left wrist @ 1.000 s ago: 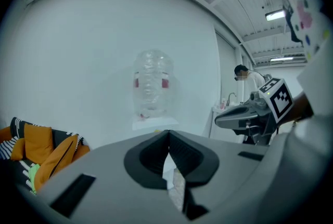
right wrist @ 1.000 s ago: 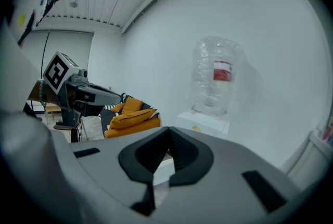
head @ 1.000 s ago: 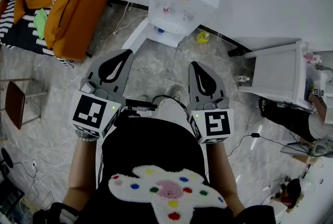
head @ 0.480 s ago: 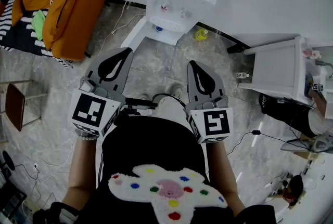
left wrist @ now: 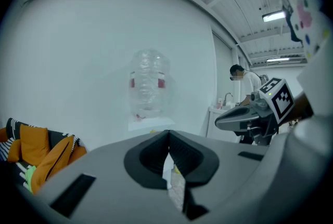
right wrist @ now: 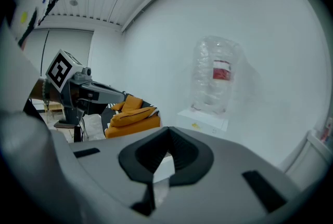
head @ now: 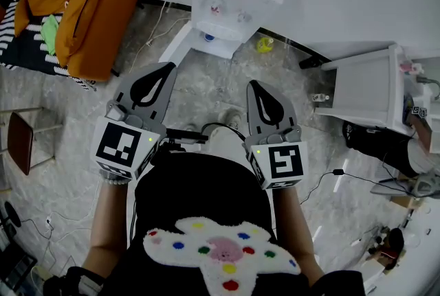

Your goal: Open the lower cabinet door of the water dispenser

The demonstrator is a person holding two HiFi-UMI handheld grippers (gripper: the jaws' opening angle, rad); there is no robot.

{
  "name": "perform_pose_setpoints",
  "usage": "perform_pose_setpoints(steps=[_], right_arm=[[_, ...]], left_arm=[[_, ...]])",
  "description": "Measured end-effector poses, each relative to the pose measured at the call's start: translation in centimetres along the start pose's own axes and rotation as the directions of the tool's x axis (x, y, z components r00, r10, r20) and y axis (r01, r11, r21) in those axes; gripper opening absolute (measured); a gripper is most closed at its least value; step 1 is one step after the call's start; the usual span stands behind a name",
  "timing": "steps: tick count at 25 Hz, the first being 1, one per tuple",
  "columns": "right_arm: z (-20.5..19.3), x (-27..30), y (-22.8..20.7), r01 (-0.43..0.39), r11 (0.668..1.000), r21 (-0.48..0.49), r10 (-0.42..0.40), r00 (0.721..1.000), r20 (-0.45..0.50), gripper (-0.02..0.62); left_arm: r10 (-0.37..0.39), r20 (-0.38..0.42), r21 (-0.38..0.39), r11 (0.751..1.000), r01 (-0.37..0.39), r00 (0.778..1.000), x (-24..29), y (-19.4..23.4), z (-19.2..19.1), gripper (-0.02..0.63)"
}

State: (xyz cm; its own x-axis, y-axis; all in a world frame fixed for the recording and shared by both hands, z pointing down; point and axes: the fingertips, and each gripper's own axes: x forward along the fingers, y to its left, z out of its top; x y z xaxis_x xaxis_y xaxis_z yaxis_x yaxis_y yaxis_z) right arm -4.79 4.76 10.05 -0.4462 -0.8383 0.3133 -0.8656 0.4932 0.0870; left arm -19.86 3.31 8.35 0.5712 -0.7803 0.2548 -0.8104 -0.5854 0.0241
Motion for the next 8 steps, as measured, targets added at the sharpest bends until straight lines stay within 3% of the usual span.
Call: perform_pose_setpoints(steps=[8], right_arm=[[-0.33, -0.21, 0.24, -0.002, 1.000, 0.004, 0.002, 1.000, -0.007, 0.003]], left_arm=[[-0.002, 0.000, 0.003, 1.000, 0.002, 1.000, -0.14, -0.16, -0.06, 0.012]])
